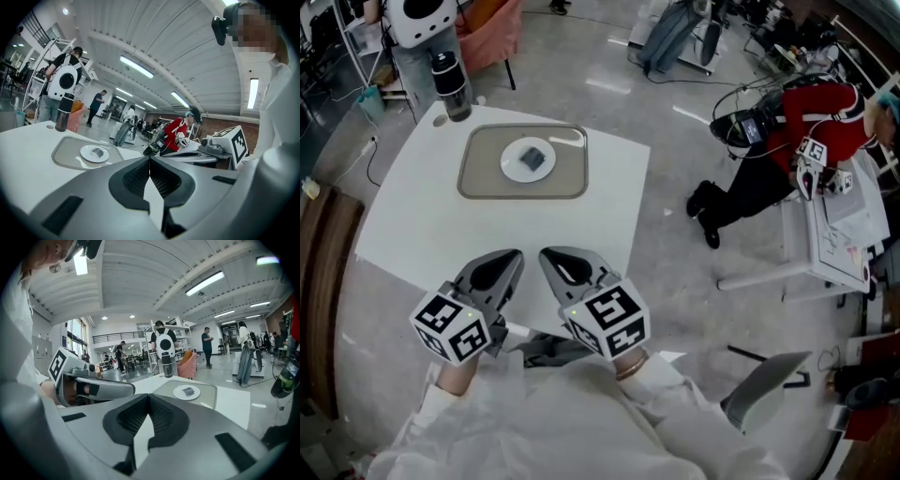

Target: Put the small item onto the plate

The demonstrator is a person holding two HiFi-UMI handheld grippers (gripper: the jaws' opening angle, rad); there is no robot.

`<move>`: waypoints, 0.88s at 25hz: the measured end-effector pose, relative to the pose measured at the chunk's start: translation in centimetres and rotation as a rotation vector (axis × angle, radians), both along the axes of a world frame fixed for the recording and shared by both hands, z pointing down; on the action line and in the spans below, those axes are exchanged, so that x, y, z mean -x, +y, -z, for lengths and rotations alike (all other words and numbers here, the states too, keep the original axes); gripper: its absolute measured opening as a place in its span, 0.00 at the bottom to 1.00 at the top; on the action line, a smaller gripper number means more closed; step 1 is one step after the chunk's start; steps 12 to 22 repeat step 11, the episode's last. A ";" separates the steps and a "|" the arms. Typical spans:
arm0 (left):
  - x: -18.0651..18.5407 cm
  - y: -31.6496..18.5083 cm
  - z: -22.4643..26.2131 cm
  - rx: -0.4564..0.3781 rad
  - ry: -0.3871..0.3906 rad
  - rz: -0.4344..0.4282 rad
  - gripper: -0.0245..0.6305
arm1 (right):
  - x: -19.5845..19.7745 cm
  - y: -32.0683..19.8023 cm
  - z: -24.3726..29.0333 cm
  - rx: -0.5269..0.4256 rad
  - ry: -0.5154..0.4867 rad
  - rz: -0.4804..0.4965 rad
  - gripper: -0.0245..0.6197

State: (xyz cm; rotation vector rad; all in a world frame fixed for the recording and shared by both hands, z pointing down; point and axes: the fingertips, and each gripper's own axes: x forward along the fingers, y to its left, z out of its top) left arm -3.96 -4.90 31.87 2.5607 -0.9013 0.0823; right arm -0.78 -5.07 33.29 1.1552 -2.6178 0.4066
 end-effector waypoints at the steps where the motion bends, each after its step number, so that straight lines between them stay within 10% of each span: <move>1: 0.1 -0.1 -0.1 0.003 -0.006 -0.001 0.05 | 0.2 -0.1 -0.1 0.001 0.018 0.020 0.06; 22: -0.5 -0.6 -2.2 0.062 -0.045 0.012 0.05 | -1.4 -0.5 -1.6 0.051 0.198 0.197 0.06</move>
